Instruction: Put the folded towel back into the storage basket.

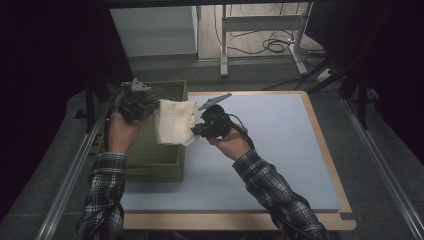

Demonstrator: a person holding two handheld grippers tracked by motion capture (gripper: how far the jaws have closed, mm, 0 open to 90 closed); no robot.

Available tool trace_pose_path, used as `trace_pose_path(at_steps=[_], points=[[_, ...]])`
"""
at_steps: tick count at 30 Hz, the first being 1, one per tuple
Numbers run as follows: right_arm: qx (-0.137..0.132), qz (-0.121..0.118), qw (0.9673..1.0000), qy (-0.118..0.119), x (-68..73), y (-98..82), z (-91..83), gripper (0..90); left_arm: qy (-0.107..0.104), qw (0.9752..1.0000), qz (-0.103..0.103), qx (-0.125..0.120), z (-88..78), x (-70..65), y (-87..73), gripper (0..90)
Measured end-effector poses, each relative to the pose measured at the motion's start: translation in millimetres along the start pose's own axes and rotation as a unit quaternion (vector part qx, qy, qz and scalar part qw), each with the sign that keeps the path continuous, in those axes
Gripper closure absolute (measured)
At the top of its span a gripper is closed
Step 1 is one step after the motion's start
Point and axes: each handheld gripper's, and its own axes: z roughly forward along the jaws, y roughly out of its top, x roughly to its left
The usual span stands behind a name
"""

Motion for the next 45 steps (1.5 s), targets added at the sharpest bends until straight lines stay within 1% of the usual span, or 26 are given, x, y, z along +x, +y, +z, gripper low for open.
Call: trace_pose_path(at_steps=[7,10,15,21,24,31,35,36,45], points=[[0.006,-0.012,0.9999,0.01,15.9,12.0,25.5,80.2,0.014,0.9998,-0.014,0.007,-7.6,19.0,-17.6,82.1],[0.01,-0.012,0.9998,0.014,21.8,15.5,36.3,80.2,0.018,0.9996,-0.019,0.011,-8.7,25.3,-25.2,82.1],[0.025,-0.018,0.9993,0.021,32.6,19.9,55.9,80.3,0.021,0.9992,-0.028,0.02,-8.1,35.6,-38.9,82.1],[0.046,-0.034,0.998,0.026,46.5,22.9,79.5,80.3,0.024,0.9986,-0.033,0.032,-4.0,44.0,-54.9,82.0],[0.058,-0.041,0.9972,0.026,52.4,24.6,87.6,80.3,0.023,0.9984,-0.038,0.036,-1.3,47.8,-62.8,82.0],[0.072,-0.062,0.9951,0.029,61.3,26.7,101.4,80.3,0.018,0.998,-0.045,0.039,3.3,52.7,-77.3,81.8],[0.082,-0.061,0.9943,0.03,64.5,26.7,106.6,80.3,0.014,0.998,-0.046,0.042,6.3,53.3,-82.9,81.7],[0.083,-0.066,0.994,0.03,64.9,26.7,108.2,80.3,0.013,0.9979,-0.047,0.042,7.1,53.4,-84.0,81.7],[0.103,-0.074,0.9915,0.028,70.6,26.9,118.7,80.2,0.009,0.9975,-0.047,0.052,13.5,54.9,-90.8,81.4]])
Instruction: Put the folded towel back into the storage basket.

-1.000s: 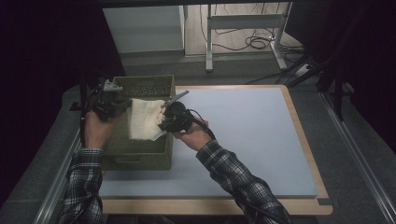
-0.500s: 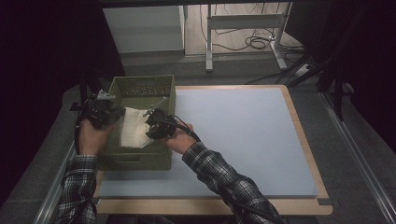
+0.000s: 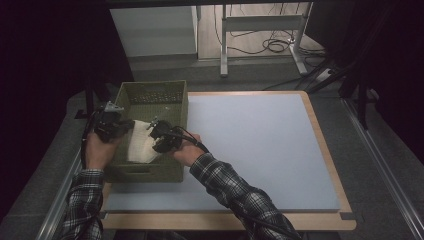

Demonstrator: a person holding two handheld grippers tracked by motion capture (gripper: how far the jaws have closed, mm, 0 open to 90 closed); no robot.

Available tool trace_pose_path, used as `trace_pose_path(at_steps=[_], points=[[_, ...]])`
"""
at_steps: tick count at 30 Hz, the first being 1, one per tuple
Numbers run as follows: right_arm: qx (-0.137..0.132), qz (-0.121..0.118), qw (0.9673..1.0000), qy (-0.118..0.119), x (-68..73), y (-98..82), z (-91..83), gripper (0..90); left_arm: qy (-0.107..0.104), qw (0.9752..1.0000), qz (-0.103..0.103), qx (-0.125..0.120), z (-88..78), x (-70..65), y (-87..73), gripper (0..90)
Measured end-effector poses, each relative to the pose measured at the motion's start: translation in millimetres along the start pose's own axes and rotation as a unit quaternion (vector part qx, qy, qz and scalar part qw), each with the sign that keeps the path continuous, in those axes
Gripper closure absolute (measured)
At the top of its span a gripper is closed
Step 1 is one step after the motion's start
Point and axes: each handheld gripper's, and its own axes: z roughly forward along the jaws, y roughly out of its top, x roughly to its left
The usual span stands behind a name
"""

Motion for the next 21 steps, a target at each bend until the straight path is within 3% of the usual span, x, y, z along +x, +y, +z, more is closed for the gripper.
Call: trace_pose_path(at_steps=[5,9,21], points=[[0.01,-0.011,0.9998,-0.01,2.2,0.9,2.2,78.6,0.001,1.0,-0.004,0.007,5.8,0.2,-2.6,79.7],[0.009,-0.016,0.9997,-0.014,3.7,1.7,3.2,69.9,0.0,1.0,-0.008,0.005,10.4,-1.6,-2.9,68.9],[-0.005,-0.002,0.9999,-0.015,-2.2,-0.2,-1.2,65.7,0.002,1.0,-0.007,0.004,13.7,-4.6,-2.2,61.5]])
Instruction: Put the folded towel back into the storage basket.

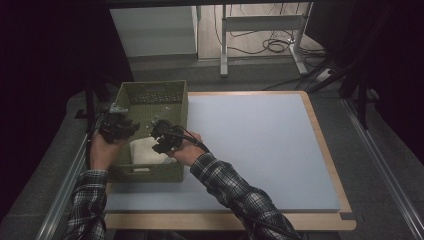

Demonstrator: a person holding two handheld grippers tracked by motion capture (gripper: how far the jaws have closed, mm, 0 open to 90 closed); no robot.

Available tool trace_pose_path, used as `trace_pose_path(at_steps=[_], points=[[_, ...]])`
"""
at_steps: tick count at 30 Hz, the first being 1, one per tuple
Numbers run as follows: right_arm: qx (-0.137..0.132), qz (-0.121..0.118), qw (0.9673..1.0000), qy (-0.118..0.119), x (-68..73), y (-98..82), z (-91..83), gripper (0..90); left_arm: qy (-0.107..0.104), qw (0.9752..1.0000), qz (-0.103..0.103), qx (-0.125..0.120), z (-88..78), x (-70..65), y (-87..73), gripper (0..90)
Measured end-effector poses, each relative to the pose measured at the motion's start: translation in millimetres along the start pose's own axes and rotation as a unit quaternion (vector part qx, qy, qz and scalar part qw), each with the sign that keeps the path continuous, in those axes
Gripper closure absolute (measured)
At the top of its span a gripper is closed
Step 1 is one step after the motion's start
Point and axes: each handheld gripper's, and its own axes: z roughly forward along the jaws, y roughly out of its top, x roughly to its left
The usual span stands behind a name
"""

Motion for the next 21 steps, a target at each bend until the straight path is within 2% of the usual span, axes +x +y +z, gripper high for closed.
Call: trace_pose_path(at_steps=[5,14,17,21], points=[[-0.008,0.0,1.0,0.004,-2.1,-1.5,-2.3,60.8,0.0,1.0,-0.001,0.004,1.9,-0.4,-0.7,56.3],[-0.026,0.003,0.9996,0.01,-3.8,-4.5,-12.2,53.2,0.004,0.9999,0.005,0.016,7.7,0.4,-0.4,55.5],[-0.035,0.008,0.9993,0.012,-4.4,-5.7,-18.2,49.5,0.0,0.9995,0.009,0.031,11.8,1.1,1.2,55.6],[-0.049,0.008,0.9987,0.01,-6.5,-8.6,-27.9,48.0,-0.005,0.9972,0.011,0.074,21.6,4.3,3.4,56.3]])
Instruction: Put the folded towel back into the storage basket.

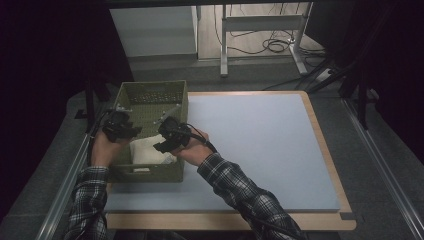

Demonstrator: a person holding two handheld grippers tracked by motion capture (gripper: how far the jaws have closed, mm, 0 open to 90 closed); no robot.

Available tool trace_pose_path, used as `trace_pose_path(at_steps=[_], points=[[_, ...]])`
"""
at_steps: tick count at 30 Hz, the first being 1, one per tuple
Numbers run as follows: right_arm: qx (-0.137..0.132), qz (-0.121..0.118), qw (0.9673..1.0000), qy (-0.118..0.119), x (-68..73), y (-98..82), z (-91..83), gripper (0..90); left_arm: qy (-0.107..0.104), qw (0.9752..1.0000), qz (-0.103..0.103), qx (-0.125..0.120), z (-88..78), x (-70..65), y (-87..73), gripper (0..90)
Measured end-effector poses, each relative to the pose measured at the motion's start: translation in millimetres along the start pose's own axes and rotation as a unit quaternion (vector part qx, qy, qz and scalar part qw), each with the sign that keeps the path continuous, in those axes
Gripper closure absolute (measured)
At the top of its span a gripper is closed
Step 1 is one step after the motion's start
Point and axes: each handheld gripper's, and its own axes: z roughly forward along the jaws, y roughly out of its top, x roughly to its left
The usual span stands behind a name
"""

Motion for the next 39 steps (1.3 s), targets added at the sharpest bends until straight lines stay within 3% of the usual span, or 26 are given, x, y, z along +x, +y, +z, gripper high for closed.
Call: trace_pose_path(at_steps=[2,5,6,8,12,15,16,19,22,26,30,32,36,39], points=[[-0.006,-0.001,1.0,-0.002,-1.6,-1.7,-5.7,47.3,-0.005,0.9995,0.007,0.03,7.1,1.1,0.6,57.1],[-0.017,0.0,0.9998,-0.006,-4.7,-5.1,-15.5,46.8,-0.014,0.9968,0.019,0.076,18.7,2.2,-0.1,57.4],[-0.021,0.001,0.9998,-0.007,-6.0,-6.6,-19.1,46.6,-0.019,0.9954,0.02,0.092,22.9,2.4,-0.6,57.3],[-0.027,0.003,0.9996,-0.009,-8.7,-10.0,-26.1,46.5,-0.007,0.992,0.02,0.124,29.9,1.6,0.3,57.2],[-0.039,0.007,0.9991,-0.013,-14.4,-18.6,-38.8,46.5,-0.013,0.9854,-0.003,0.169,45.6,3.3,0.6,56.1],[-0.047,0.011,0.9987,-0.016,-18.6,-25.7,-47.7,46.5,-0.015,0.9771,-0.009,0.212,57.6,3.0,-0.2,63.7],[-0.048,0.012,0.9986,-0.018,-20.1,-27.9,-50.2,46.5,-0.022,0.9755,-0.012,0.218,60.5,1.9,0.1,69.4],[-0.053,0.02,0.9981,-0.023,-25.1,-33.7,-56.8,46.5,-0.018,0.9741,-0.008,0.225,62.1,-0.4,5.3,82.6],[-0.056,0.025,0.9978,-0.026,-29.6,-39.1,-61.0,46.5,-0.004,0.9768,0.014,0.214,62.6,-4.1,11.1,85.8],[-0.056,0.031,0.9976,-0.027,-33.2,-45.5,-62.9,46.5,0.021,0.985,0.035,0.167,60.7,-8.8,21.0,85.9],[-0.056,0.035,0.9974,-0.028,-36.3,-50.9,-64.3,46.5,0.045,0.9859,0.055,0.152,61.6,-15.4,28.8,81.4],[-0.056,0.04,0.9973,-0.027,-37.6,-53.7,-64.5,46.5,0.044,0.9863,0.044,0.153,62.9,-15.7,30.0,71.3],[-0.053,0.041,0.9973,-0.027,-39.1,-58.3,-65.4,46.5,0.017,0.992,0.005,0.125,57.1,-12.2,31.0,62.8],[-0.054,0.04,0.9974,-0.027,-40.1,-60.7,-67.6,45.8,-0.004,0.9953,-0.012,0.096,48.3,-11.0,32.3,55.4]])
